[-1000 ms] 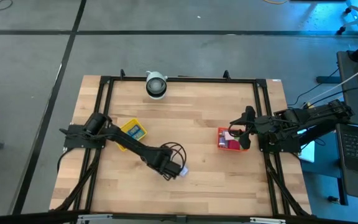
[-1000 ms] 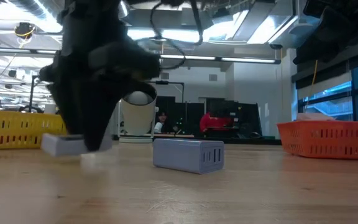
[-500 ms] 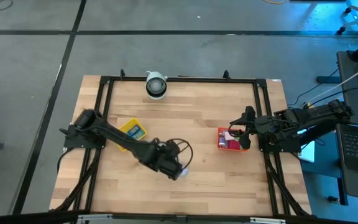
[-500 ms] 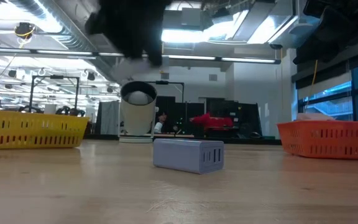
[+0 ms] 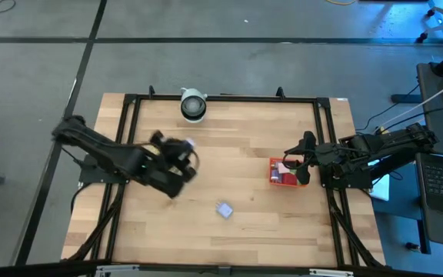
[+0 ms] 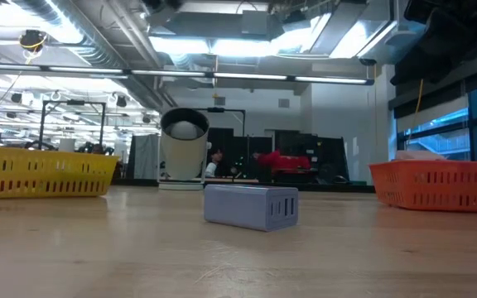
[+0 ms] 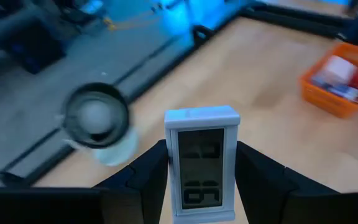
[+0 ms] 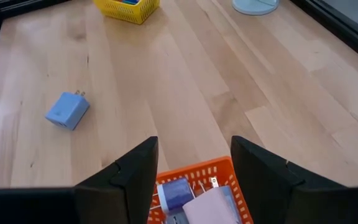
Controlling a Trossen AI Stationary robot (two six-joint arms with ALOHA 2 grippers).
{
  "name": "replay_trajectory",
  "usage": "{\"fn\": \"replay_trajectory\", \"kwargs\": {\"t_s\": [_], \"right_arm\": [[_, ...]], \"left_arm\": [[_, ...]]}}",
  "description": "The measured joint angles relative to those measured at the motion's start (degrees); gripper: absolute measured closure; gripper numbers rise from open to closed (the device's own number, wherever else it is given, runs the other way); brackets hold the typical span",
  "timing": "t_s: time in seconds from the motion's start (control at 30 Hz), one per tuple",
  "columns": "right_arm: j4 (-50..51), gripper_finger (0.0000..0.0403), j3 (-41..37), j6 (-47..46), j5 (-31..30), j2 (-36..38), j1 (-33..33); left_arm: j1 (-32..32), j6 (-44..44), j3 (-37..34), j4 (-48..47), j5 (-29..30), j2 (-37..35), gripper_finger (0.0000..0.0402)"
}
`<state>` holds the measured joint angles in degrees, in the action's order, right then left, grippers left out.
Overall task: Pick & Place Office items
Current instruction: Put the white digital timer into the yellow basket
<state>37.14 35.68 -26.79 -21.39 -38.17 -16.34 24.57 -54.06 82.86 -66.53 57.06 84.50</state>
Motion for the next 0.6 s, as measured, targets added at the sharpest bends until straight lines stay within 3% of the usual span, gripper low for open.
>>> {"fn": "replay_trajectory", "kwargs": {"t_s": [0.13,0.3,0.5,0.6], "right_arm": [[-0.65,0.0199,0.00,-0.01,-0.01,0.00,-0.02],[-1.94,0.0199,0.00,-0.28,-0.22,0.00,-0.02],[-3.74,0.0199,0.00,-0.23,-2.01,-0.02,0.00],[-4.38,0.0199,0.00,-0.22,-2.16,-0.02,0.00]], "left_arm": [[-0.43,3.11,-12.24,6.93,3.75,-11.79,0.0240],[-2.90,17.14,-28.66,25.92,3.25,-28.06,0.0240],[-7.01,34.90,-47.25,51.93,-10.34,-44.56,0.0240],[-10.05,35.76,-52.61,54.38,-16.65,-50.15,0.0238]]}}
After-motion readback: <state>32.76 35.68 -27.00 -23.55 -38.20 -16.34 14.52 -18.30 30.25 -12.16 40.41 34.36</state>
